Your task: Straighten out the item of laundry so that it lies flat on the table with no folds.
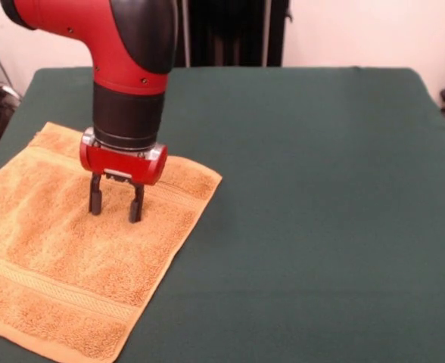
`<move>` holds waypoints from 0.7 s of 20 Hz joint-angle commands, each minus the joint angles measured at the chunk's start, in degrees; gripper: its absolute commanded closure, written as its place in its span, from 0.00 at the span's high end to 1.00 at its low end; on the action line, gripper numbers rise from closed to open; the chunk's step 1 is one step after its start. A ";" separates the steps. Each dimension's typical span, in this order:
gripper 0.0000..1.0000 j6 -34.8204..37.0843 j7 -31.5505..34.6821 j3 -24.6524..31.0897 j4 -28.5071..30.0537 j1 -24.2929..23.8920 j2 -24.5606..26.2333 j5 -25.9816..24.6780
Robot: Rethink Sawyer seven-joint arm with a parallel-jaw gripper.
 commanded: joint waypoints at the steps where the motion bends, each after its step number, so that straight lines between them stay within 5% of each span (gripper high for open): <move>1: 1.00 -1.62 9.78 7.91 3.85 3.84 10.27 1.60; 14: 1.00 -2.17 17.63 2.40 6.33 12.90 10.07 10.10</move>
